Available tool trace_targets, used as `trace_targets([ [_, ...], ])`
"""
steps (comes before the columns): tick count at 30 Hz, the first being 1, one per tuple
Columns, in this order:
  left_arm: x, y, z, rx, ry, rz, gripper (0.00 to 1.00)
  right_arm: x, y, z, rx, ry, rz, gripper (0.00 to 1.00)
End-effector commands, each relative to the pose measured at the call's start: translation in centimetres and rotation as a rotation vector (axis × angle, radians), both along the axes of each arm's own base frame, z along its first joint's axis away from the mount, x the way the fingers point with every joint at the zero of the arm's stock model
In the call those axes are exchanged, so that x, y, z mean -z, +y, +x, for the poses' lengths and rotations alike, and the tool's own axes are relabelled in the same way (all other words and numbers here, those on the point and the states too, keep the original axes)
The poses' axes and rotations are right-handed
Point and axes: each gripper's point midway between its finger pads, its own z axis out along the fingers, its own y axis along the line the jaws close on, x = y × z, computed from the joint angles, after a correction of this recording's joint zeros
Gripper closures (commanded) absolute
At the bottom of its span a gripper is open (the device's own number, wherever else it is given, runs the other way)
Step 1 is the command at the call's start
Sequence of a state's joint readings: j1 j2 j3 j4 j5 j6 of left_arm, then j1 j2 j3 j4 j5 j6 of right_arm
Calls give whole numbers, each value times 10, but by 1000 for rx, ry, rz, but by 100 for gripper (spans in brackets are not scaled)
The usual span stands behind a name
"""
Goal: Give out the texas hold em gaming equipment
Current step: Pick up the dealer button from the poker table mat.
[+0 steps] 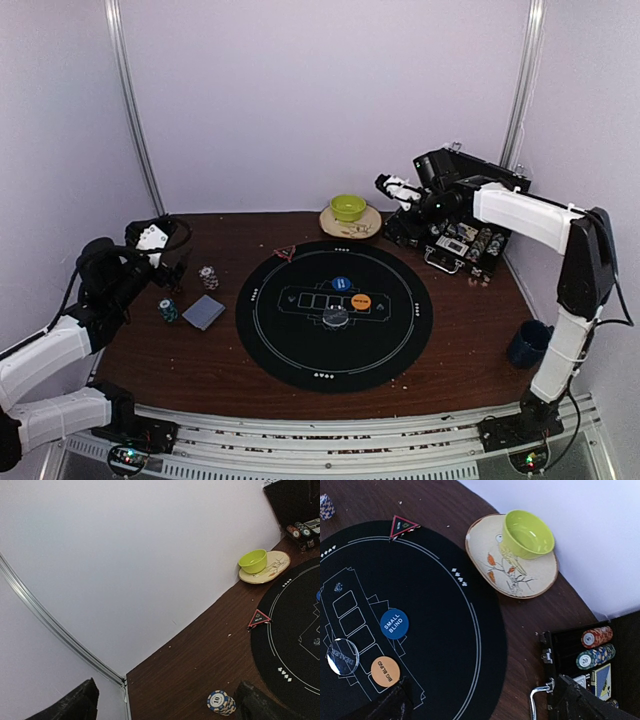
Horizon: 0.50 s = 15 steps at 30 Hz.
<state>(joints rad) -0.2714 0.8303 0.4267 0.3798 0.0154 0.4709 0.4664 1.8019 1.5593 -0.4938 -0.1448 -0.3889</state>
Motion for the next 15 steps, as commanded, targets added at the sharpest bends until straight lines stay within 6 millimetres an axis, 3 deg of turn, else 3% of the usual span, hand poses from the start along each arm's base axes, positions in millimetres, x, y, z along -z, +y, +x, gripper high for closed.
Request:
trace_targets([
  [1, 2, -7, -3, 54, -18, 30, 2, 35, 36, -11, -90, 31, -119, 0],
  [5, 13, -13, -4, 91, 5, 52, 2, 70, 76, -39, -237, 83, -184, 0],
  [8, 16, -17, -5, 112, 16, 56, 2, 83, 100, -60, -332, 139, -170, 0],
  [15, 20, -19, -6, 126, 19, 73, 2, 115, 123, -81, -356, 256, -134, 0],
])
